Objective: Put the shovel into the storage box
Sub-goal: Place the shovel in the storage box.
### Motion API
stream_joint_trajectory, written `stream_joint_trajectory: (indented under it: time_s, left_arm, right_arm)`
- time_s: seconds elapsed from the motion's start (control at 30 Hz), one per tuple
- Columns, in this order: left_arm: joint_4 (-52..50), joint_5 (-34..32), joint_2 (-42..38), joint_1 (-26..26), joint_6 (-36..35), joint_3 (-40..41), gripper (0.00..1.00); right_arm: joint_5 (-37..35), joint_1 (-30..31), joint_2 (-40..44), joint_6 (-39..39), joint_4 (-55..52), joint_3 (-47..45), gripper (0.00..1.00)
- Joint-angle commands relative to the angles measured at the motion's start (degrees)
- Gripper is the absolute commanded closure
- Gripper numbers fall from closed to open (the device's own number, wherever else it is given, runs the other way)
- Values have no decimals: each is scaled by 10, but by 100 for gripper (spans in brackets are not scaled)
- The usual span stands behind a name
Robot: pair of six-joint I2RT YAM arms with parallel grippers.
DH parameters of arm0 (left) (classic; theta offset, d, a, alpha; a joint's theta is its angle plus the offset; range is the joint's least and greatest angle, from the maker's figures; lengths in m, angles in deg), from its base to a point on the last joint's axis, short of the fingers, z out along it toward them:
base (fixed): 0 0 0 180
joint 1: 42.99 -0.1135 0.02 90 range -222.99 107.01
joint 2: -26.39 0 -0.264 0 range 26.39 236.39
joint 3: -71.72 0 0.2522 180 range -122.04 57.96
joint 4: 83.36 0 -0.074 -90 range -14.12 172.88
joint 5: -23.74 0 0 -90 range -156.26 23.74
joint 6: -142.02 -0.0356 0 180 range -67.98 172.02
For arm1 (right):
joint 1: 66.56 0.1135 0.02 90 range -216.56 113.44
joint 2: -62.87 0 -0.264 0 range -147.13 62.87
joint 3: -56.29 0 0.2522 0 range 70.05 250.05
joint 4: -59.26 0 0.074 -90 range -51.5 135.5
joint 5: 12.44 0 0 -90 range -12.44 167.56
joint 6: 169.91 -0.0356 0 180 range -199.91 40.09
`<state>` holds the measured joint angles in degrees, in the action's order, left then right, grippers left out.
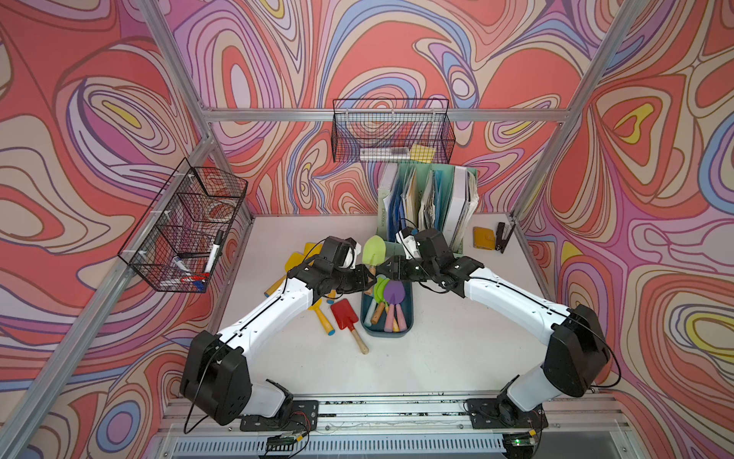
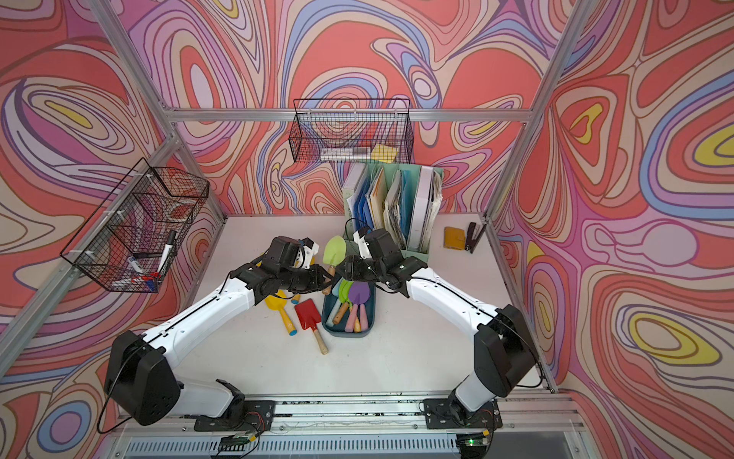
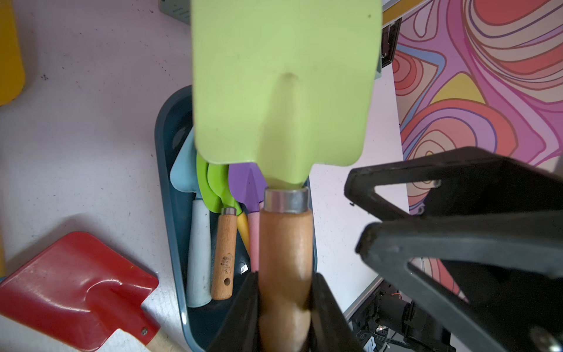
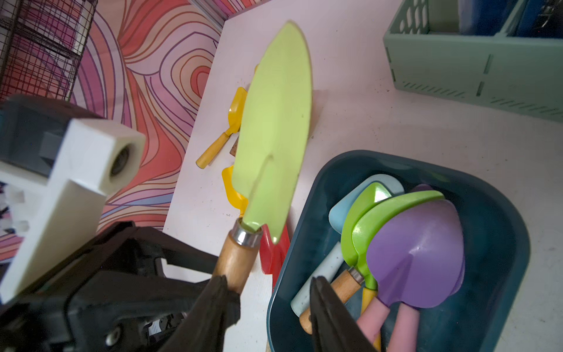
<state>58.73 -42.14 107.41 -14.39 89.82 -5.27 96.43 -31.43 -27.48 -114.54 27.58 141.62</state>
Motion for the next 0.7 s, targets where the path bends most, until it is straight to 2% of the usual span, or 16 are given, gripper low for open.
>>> stream_joint_trajectory:
  time_s: [0.0, 0.2, 0.47, 0.67]
  left_arm:
    - [30, 14, -8, 5, 9, 14, 97]
    - [53, 23, -16, 5, 22, 30, 97]
    - [86, 37, -17, 6, 44, 48, 97]
    - [86, 40, -17, 9, 49, 50, 97]
  right_arm:
    - [9, -8, -12, -10, 27, 3, 55]
    - [24, -20, -27, -17, 40, 5, 57]
    - [39, -26, -39, -28, 59, 5, 74]
    - [44, -26, -48, -32, 64, 6, 78]
